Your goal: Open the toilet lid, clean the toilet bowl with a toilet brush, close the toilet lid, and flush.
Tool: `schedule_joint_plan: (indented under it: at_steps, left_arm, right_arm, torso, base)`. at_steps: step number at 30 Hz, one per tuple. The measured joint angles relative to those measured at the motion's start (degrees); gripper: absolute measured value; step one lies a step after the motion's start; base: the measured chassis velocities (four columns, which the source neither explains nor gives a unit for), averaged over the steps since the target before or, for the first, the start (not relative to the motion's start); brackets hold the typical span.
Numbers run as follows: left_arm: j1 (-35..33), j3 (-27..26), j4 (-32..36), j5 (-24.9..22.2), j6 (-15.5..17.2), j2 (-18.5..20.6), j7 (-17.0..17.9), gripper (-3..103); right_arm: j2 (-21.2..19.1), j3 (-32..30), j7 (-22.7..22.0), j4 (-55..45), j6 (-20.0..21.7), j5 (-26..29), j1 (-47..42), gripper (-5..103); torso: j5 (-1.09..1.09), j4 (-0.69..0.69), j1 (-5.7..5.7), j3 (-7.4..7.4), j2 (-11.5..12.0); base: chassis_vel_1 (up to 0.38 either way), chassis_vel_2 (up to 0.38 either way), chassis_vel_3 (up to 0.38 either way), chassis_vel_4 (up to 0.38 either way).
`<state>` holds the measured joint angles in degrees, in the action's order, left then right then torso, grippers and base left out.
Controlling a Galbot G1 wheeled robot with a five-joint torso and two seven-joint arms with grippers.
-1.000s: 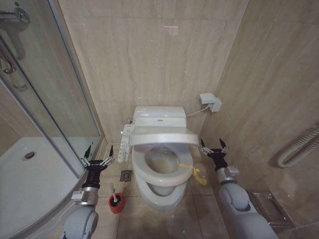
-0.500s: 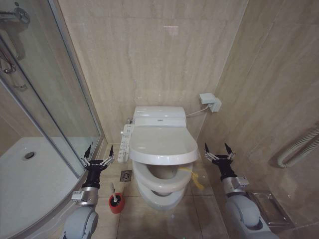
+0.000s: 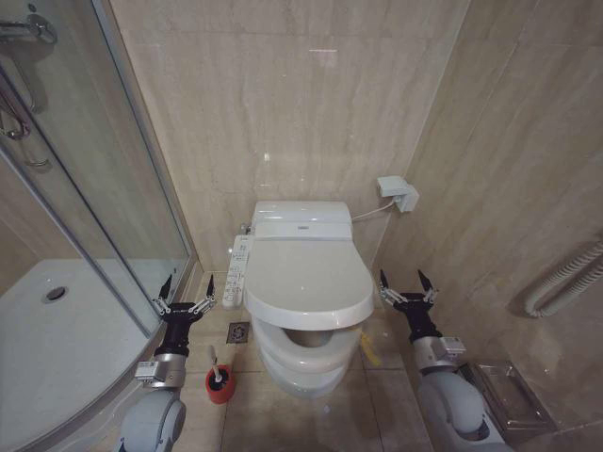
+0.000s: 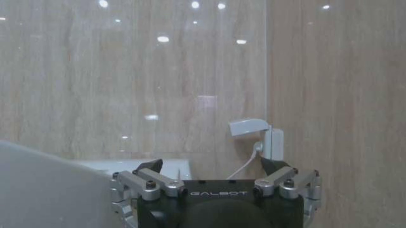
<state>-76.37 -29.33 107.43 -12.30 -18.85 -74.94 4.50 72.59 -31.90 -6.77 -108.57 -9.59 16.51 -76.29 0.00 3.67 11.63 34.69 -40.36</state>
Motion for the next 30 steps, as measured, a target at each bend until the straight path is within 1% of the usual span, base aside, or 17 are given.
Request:
schedule_joint_plan:
  at_steps: [8,30]
  left_arm:
    - [0.0,0.0,0.0,0.0,0.0,0.0,0.0,100]
    - [0.0,0.0,0.0,0.0,0.0,0.0,0.0,100]
  right_arm:
    - [-0.2,-0.2,0.6,0.4,0.2,0.2,0.5,100]
    - [-0.3,-0.2,0.7,0.3,0.3,0.3,0.5,100]
  torso:
    - [0.0,0.0,0.0,0.0,0.0]
    - [0.0,0.0,0.0,0.0,0.0]
  base:
    - [0.0,0.0,0.0,0.0]
    - [0.0,0.0,0.0,0.0]
